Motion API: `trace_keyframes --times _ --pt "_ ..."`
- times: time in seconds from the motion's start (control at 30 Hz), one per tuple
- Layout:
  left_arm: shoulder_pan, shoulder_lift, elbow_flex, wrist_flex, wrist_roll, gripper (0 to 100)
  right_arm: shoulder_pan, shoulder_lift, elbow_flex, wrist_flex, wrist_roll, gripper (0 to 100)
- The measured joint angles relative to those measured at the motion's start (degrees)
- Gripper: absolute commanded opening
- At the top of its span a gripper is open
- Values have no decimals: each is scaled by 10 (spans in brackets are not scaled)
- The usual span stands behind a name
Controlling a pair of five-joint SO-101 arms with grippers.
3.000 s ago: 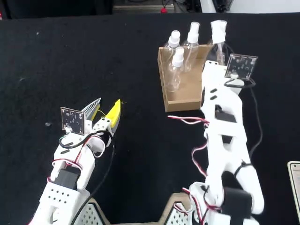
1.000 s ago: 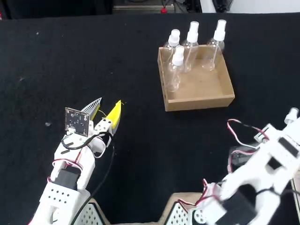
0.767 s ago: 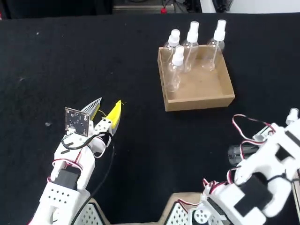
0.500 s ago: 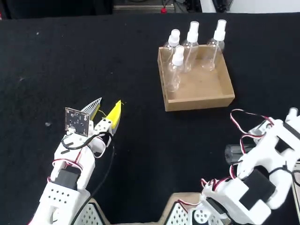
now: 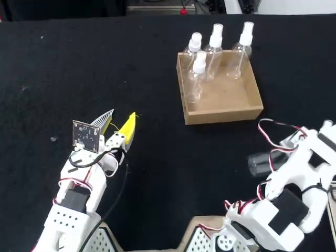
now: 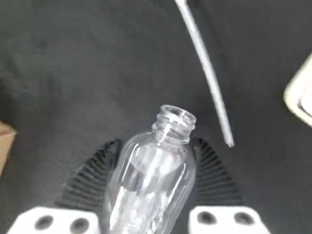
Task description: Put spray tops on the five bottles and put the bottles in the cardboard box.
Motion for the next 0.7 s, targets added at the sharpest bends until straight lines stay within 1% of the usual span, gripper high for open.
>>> trace_keyframes --times 0.2,0.3,0.33,0.43,0.47,0.6,0.7 --pt "0 0 0 0 0 195 -62 0 -8 -5 145 85" --pt "0 0 0 0 0 195 -82 0 -9 -7 186 91" --pt "0 0 0 0 0 195 -90 0 -9 -7 195 109" --pt "0 0 0 0 0 195 -108 0 -9 -7 212 189" --pt "0 0 0 0 0 195 -113 0 -9 -7 214 201" --pt "0 0 0 0 0 195 -118 0 -11 7 214 203" --pt "0 0 0 0 0 195 -118 0 -48 56 177 205"
